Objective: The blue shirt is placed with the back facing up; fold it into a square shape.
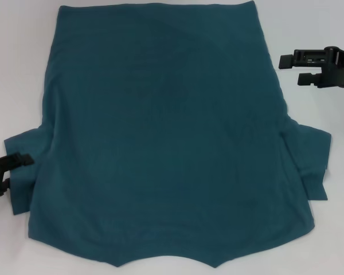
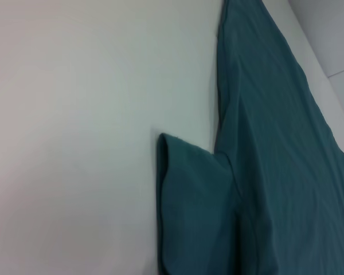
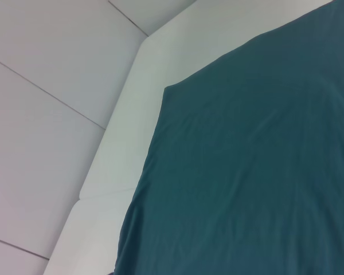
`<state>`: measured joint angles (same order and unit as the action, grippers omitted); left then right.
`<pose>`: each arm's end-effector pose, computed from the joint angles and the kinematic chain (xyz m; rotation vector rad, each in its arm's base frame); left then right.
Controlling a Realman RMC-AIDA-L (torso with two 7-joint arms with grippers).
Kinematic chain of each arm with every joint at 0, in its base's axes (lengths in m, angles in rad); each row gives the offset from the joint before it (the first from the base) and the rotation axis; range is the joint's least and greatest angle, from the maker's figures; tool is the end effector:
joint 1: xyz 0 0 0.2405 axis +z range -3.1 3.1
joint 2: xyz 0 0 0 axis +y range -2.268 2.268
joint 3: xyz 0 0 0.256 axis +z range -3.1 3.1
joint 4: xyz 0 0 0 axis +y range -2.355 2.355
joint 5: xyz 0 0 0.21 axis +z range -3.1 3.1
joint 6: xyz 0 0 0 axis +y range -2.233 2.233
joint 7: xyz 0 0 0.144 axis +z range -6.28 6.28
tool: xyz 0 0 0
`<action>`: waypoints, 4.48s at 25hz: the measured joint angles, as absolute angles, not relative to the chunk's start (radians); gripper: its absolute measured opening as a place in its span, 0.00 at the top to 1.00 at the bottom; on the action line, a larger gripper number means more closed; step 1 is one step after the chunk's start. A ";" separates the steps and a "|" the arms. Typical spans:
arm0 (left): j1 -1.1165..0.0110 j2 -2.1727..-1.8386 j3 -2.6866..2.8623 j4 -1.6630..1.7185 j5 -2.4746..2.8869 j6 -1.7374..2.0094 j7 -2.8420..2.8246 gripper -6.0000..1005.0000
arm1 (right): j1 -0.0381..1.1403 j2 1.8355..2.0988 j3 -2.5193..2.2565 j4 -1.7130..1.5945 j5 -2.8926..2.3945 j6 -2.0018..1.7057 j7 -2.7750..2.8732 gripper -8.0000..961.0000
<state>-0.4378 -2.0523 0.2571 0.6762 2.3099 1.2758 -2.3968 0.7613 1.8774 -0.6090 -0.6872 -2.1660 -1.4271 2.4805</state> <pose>-0.3826 0.3118 0.0542 -1.5429 -2.0147 -0.7607 0.2350 0.4244 0.0959 -2.1929 1.6843 0.6570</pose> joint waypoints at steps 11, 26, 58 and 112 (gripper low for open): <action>-0.458 -2.046 0.267 0.694 2.381 1.275 -2.396 0.36 | 0.752 1.875 -0.600 -0.687 -2.166 -1.430 2.480 0.02; -0.459 -2.046 0.291 0.718 2.385 1.275 -2.372 0.94 | 0.754 1.867 -0.600 -0.689 -2.160 -1.430 2.492 0.02; -0.617 -1.982 0.467 0.955 2.822 1.229 -2.423 0.97 | 0.759 1.862 -0.602 -0.687 -2.160 -1.426 2.502 0.02; -0.937 -1.986 0.609 0.814 2.726 1.506 -2.572 0.93 | 0.753 1.864 -0.684 -0.687 -2.166 -1.418 2.482 0.02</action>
